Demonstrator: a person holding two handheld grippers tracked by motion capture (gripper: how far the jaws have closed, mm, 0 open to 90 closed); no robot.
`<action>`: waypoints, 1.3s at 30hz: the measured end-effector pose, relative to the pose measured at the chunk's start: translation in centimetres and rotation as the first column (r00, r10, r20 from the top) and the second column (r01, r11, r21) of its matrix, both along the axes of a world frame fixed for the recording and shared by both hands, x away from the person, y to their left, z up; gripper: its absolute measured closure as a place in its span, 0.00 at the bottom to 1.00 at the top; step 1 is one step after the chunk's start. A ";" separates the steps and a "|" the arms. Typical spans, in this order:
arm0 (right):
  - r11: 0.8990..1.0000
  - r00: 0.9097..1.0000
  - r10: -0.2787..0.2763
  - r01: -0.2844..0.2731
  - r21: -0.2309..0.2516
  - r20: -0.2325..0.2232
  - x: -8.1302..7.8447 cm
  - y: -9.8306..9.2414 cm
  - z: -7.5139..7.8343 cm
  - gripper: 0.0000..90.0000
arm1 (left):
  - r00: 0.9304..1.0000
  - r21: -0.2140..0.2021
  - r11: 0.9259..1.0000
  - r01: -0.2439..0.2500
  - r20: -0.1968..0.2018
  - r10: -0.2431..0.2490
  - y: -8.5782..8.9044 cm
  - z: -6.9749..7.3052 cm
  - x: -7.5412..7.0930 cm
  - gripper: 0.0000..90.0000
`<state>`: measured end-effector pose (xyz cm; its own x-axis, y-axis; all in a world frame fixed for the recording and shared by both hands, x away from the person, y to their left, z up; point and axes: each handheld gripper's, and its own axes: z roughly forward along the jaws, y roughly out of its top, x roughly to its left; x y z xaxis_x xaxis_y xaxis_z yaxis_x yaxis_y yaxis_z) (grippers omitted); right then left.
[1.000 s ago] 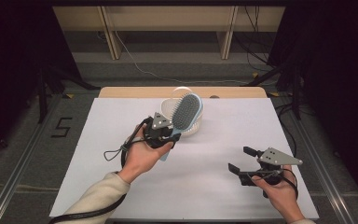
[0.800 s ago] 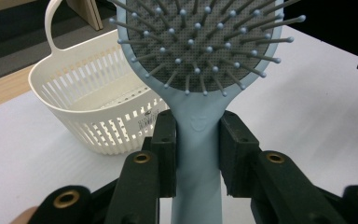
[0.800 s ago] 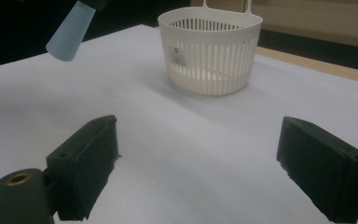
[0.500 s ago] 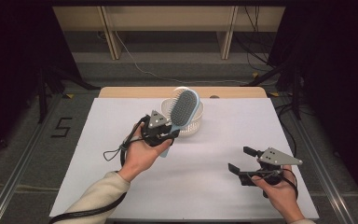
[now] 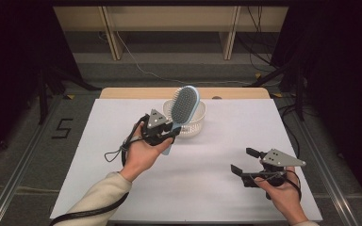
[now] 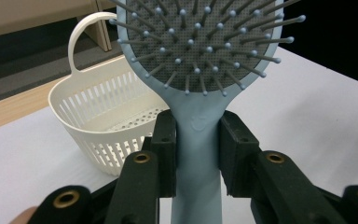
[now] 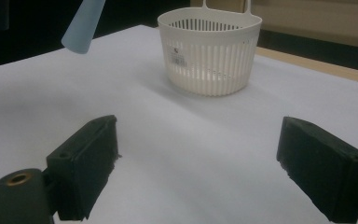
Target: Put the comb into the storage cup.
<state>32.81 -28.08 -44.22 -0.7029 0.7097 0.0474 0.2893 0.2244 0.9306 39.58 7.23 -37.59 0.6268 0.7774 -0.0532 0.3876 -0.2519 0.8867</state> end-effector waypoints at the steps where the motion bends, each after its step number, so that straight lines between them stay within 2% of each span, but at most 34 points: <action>1: 1.000 1.000 0.001 -0.001 0.002 0.001 0.0 0.0 0.0 0.15 | 1.000 -0.001 1.000 0.000 0.003 0.000 0.0 0.0 0.1 0.77; 20: 1.000 1.000 -0.002 0.002 0.003 -0.010 0.1 -0.1 -0.1 0.15 | 0.999 -0.055 0.998 -0.024 0.026 0.025 0.1 0.2 0.9 0.77; 39: 1.000 1.000 -0.006 0.006 0.002 -0.007 0.2 0.0 -0.1 0.15 | 0.998 -0.080 0.996 -0.035 0.042 0.039 0.6 0.5 1.9 0.77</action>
